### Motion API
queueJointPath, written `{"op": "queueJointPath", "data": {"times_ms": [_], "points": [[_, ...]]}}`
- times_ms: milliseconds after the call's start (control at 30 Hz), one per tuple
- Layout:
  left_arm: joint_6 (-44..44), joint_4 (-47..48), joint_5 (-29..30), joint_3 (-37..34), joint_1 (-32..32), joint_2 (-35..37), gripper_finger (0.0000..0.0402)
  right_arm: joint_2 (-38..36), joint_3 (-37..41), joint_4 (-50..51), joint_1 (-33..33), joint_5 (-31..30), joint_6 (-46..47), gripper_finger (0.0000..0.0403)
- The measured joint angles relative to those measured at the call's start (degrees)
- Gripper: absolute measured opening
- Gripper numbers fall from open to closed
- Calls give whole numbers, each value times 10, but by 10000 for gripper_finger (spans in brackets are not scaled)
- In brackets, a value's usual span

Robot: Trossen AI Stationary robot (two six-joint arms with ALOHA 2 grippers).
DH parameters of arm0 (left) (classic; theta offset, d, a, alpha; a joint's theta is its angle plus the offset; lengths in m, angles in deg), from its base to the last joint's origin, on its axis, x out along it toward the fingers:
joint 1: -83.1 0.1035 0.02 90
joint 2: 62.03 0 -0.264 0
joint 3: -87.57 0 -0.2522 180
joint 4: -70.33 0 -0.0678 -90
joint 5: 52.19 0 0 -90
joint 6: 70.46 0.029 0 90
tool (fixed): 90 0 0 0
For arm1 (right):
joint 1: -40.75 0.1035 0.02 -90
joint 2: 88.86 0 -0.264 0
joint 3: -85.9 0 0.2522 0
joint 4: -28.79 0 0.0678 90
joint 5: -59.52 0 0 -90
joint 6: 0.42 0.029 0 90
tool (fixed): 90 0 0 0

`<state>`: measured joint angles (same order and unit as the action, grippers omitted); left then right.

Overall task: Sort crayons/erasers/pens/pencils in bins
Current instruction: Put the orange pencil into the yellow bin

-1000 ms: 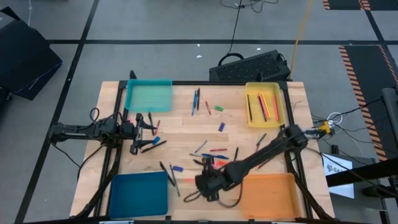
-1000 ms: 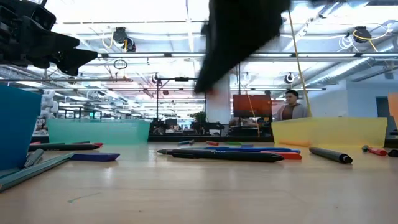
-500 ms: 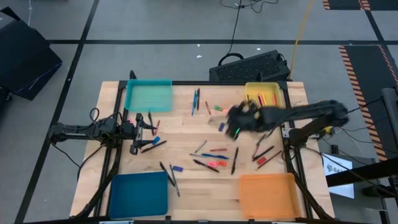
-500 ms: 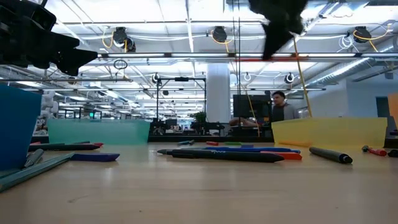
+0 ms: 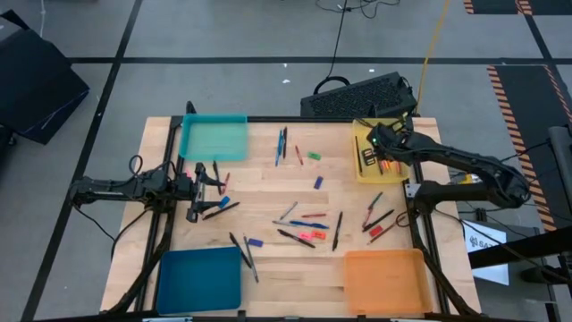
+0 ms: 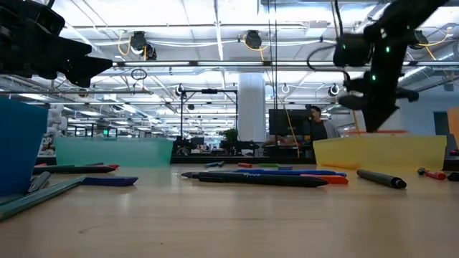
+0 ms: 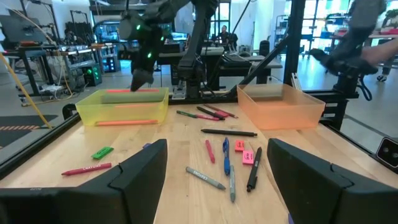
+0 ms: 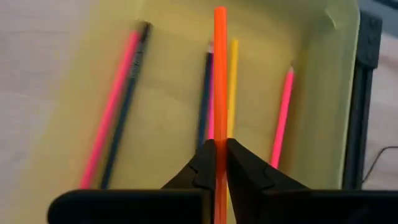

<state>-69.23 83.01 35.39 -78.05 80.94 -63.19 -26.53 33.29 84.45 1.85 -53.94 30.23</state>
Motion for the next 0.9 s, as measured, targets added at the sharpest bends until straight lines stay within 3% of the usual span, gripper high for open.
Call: {"op": "queueJointPath", "data": {"times_ms": [133, 267, 567, 800, 900], "points": [[0, 0, 0, 0, 0, 0, 278, 0, 46, -70, -32, 30, -34, 47], [0, 0, 0, 0, 0, 0, 278, 0, 64, -78, -42, 31, -77, 86], [0, 0, 0, 0, 0, 0, 278, -19, 52, -135, -12, 57, -198, 153], [0, 0, 0, 0, 0, 0, 278, -19, 18, -102, -11, 58, -242, 187], [0, 0, 0, 0, 0, 0, 278, -21, 3, -91, 10, 93, -248, 206]]}}
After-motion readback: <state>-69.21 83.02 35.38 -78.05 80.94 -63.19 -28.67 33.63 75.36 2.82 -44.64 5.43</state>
